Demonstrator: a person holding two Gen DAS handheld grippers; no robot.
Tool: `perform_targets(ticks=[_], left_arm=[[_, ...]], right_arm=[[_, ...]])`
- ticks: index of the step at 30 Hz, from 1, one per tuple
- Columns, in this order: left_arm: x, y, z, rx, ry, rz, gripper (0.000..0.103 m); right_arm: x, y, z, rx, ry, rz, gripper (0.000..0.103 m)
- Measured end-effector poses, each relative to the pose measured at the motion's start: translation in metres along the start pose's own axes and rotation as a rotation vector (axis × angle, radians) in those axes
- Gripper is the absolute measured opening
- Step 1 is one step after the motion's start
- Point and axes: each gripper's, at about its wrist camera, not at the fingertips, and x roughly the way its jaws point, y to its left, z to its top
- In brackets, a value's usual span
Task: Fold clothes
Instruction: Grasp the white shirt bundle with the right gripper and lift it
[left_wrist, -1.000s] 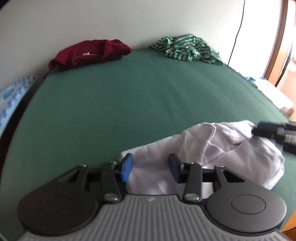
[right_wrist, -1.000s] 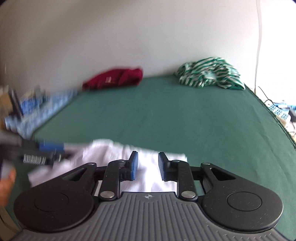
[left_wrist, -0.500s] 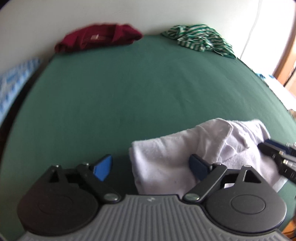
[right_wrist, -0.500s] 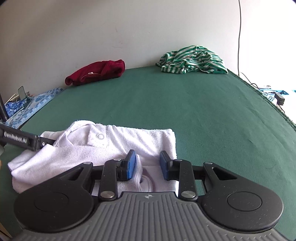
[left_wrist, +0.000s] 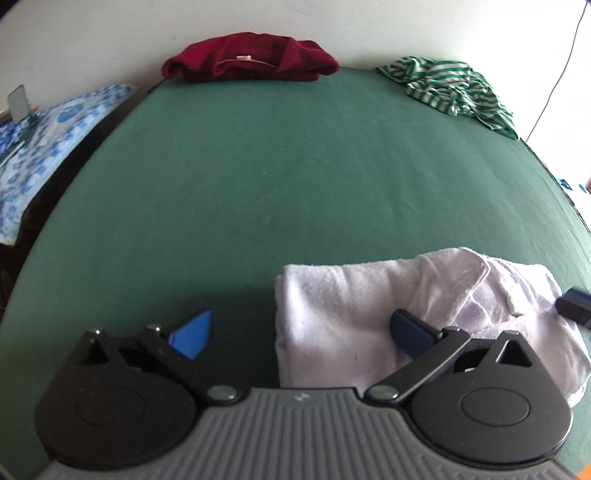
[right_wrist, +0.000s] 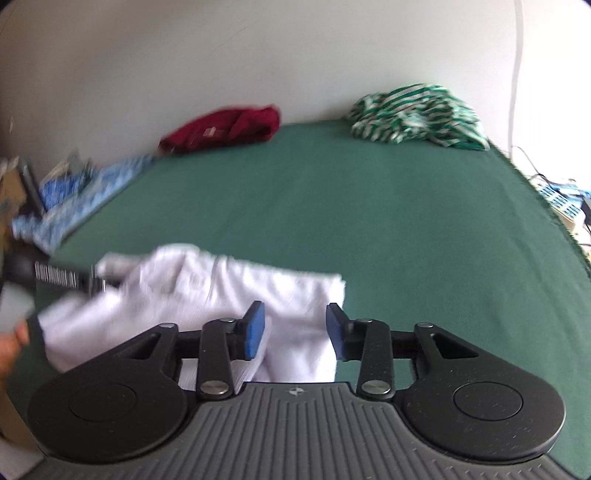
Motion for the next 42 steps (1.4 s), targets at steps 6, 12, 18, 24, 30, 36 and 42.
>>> perform_targets(ticks=[6,12,18,24,30,36,42], left_arm=[[-0.013,0.006,-0.01,0.084,-0.061,0.131,0.102],[-0.029,0.028,-0.014,0.037,-0.066,0.107,0.102],[-0.046,0.049,-0.026,-0.01,-0.013,0.032,0.102],[-0.05,0.049,-0.034,-0.052,0.052,-0.129,0.102],[-0.032,0.044,-0.028,-0.079,0.116,-0.24,0.101],[-0.018,0.044,-0.026,-0.155,0.142,-0.359,0.102],[-0.012,0.038,-0.021,-0.113,0.142,-0.426,0.102]], right_arm=[[0.027,0.005,0.005,-0.081,0.035,0.038,0.037],[0.022,-0.02,0.007,-0.029,0.079,0.072,0.04],[0.0,-0.054,0.012,0.094,0.198,0.104,0.045],[-0.01,-0.079,-0.004,0.3,0.305,0.184,0.056],[0.0,-0.086,-0.009,0.453,0.339,0.255,0.055],[0.019,-0.081,-0.005,0.494,0.358,0.355,0.055],[0.037,-0.079,0.003,0.514,0.394,0.428,0.055]])
